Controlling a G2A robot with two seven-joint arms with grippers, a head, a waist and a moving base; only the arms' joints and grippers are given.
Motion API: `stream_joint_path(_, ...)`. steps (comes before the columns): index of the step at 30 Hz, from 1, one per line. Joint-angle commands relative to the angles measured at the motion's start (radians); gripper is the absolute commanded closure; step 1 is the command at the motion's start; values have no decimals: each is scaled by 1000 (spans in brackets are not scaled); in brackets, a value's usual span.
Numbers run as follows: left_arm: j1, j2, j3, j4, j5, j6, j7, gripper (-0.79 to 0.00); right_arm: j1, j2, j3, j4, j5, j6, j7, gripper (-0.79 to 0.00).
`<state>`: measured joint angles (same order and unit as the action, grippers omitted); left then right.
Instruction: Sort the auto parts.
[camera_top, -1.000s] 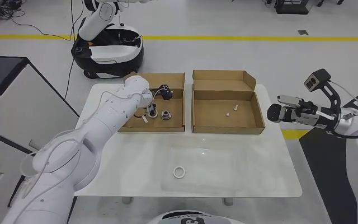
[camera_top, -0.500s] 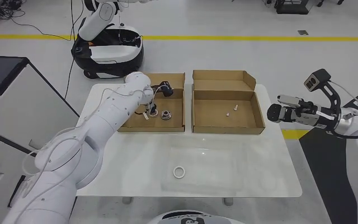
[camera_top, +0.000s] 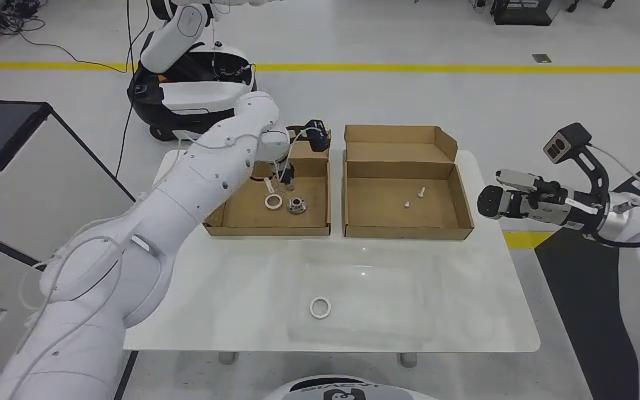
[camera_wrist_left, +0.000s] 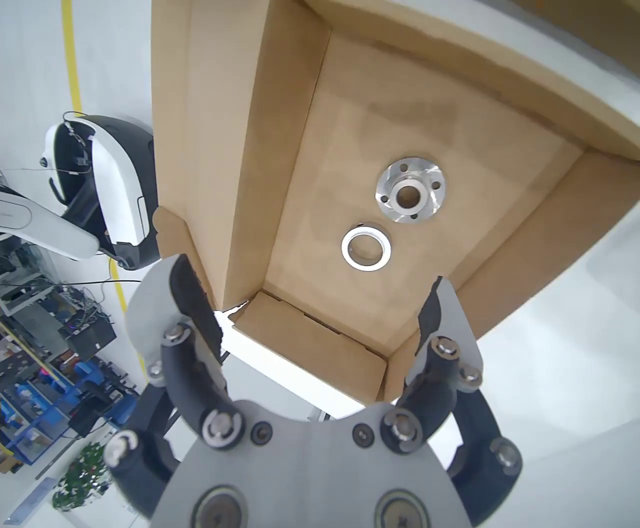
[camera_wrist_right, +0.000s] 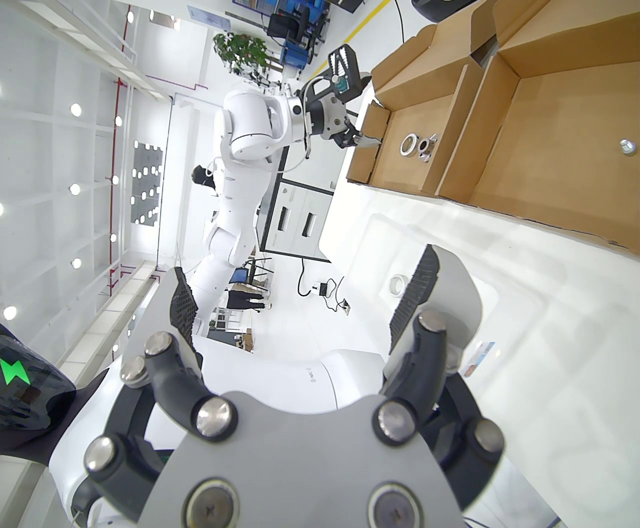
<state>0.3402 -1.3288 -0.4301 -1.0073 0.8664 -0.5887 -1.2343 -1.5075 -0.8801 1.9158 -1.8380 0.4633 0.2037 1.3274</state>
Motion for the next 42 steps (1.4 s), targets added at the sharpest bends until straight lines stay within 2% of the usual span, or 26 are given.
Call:
stream_joint_path(1, -1, 14, 13, -83, -42, 34, -31, -785, 0, 0, 0, 0, 0, 0, 0, -785)
stream_joint_path(9, -44, 93, 108, -421, -294, 196, -193, -785, 0, 0, 0, 0, 0, 0, 0, -785)
stream_joint_path(13, -78, 129, 150, -552, -385, 256, -253, -785, 0, 0, 0, 0, 0, 0, 0, -785)
stream_joint_path(17, -92, 151, 167, -653, -445, 297, -295, -785, 0, 0, 0, 0, 0, 0, 0, -785)
stream_joint_path(21, -75, 157, 176, -708, -440, 321, -302, -785, 0, 0, 0, 0, 0, 0, 0, -785)
stream_joint_path(30, -16, 144, 193, -800, -413, 391, -281, -785, 0, 0, 0, 0, 0, 0, 0, -785)
stream_joint_path(42, 52, 138, 196, -851, -419, 429, -283, -785, 0, 0, 0, 0, 0, 0, 0, -785)
